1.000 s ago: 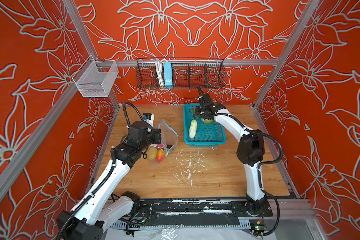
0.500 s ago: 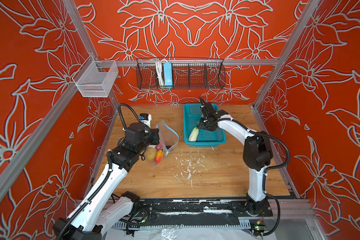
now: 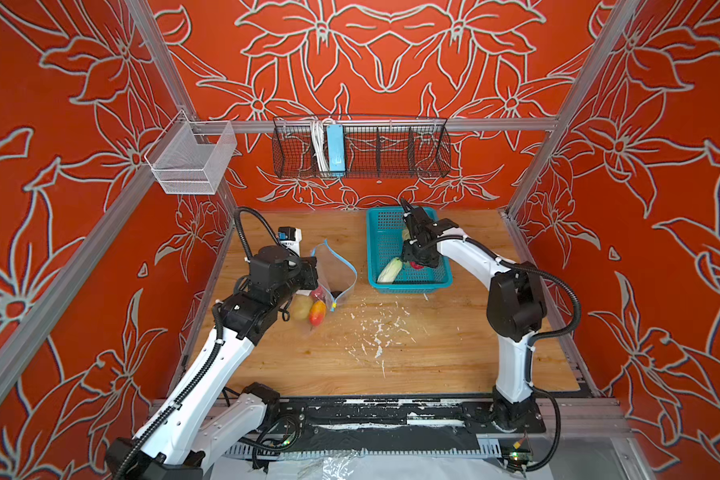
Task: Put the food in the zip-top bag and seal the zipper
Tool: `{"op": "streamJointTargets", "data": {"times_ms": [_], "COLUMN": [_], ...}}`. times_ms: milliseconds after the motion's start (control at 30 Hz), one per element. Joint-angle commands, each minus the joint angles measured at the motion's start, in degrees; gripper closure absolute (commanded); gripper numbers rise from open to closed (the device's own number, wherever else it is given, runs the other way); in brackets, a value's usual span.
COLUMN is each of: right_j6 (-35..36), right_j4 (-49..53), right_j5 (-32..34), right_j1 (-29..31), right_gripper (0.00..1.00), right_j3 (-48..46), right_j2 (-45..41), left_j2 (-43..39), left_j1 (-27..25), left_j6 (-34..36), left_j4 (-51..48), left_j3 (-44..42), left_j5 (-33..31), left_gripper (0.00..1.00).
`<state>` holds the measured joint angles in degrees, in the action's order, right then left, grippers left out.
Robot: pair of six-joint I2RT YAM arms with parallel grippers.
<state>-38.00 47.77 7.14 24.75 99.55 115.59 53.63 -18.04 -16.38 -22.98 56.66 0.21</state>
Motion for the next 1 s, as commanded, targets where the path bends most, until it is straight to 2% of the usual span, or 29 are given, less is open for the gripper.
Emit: {"op": "streamJointTargets", "data": {"times_ms": [0, 267, 467, 733, 967], "right_j6": [0.05, 0.26, 2.96, 3.37, 3.72], "right_j4": [2.96, 4.98, 6.72, 9.44, 8.53], "right_j5": [0.13, 1.77, 0.77, -1.19, -3.06], "right_j1": [-0.36, -0.49, -1.02, -1.03, -1.0], "right_gripper": [0.19, 0.17, 0.09, 0.08, 0.1], "right_j3": [1.88, 3.51, 7.81, 14.36, 14.53], "right_j2": [-1.02, -1.95, -3.77, -3.74, -4.93], "left_j2": [-1.07, -1.16, -1.42, -1.6, -1.59], "left_j1": [0.29, 0.29, 0.29, 0.31, 0.37], "left_j6": [-0.07, -0.01, 0.03, 0.16, 0.15], "left_j4": [1.8, 1.63, 1.71, 1.63, 1.71], "left_j3": [-0.48, -0.41, -0.5, -0.46, -0.5], "left_j5": [-0.21, -0.12, -0.12, -0.2, -0.21], "left_gripper": [1.0, 1.0, 1.0, 1.0, 1.0]}}
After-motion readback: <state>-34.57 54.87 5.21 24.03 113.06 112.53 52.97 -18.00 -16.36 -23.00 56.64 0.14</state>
